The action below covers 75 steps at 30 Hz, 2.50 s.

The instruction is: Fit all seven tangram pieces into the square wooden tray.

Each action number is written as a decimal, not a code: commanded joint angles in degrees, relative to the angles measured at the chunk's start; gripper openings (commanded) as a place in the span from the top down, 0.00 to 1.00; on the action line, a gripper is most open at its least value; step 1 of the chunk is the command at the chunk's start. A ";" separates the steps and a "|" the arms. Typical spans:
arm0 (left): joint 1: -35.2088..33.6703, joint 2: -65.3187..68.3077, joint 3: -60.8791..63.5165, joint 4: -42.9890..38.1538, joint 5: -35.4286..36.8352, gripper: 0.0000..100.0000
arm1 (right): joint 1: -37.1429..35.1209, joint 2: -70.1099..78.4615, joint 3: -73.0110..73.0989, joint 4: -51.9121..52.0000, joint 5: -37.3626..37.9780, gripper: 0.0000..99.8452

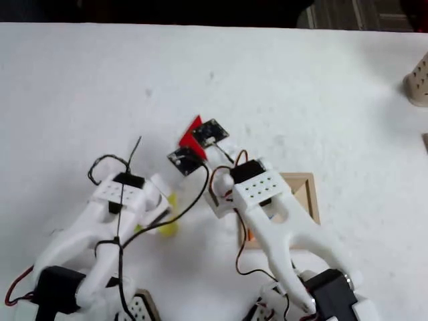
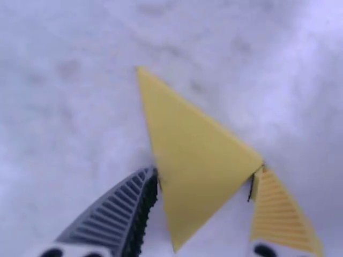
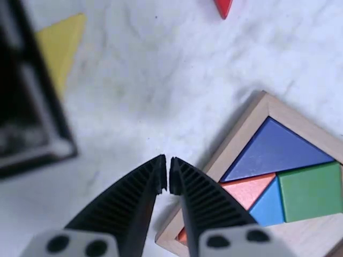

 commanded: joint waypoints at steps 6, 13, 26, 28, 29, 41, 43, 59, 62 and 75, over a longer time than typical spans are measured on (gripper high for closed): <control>0.84 1.63 -2.99 0.97 0.70 0.83 | -0.13 -2.77 -0.26 0.22 0.62 0.98; 0.84 1.63 -2.99 1.05 5.80 0.80 | -0.13 -2.77 -0.26 0.22 0.62 0.98; 2.59 2.15 -12.31 5.10 15.12 0.62 | -0.13 -2.86 -0.26 0.13 0.62 0.98; 2.59 2.33 -12.22 3.69 15.12 0.62 | -0.13 -3.03 -0.26 0.22 0.62 0.98; 2.68 2.59 -11.96 3.16 15.12 0.62 | -0.04 -3.12 -0.26 0.22 0.62 0.98; 2.68 20.79 -23.03 3.52 22.24 0.62 | -0.13 -3.21 -0.26 0.22 0.70 0.98; 2.68 20.88 -23.03 3.52 24.00 0.62 | 0.04 -3.21 -0.26 0.22 0.70 0.98; 2.07 20.79 -21.19 8.00 33.85 0.77 | 0.04 -3.21 -0.26 0.22 0.70 0.98; 2.07 20.70 -21.01 8.09 33.67 0.77 | -0.04 -3.21 -0.26 0.22 0.70 0.98; -2.33 4.79 -14.33 7.91 19.96 0.75 | -0.13 -3.21 -0.26 0.22 0.70 0.98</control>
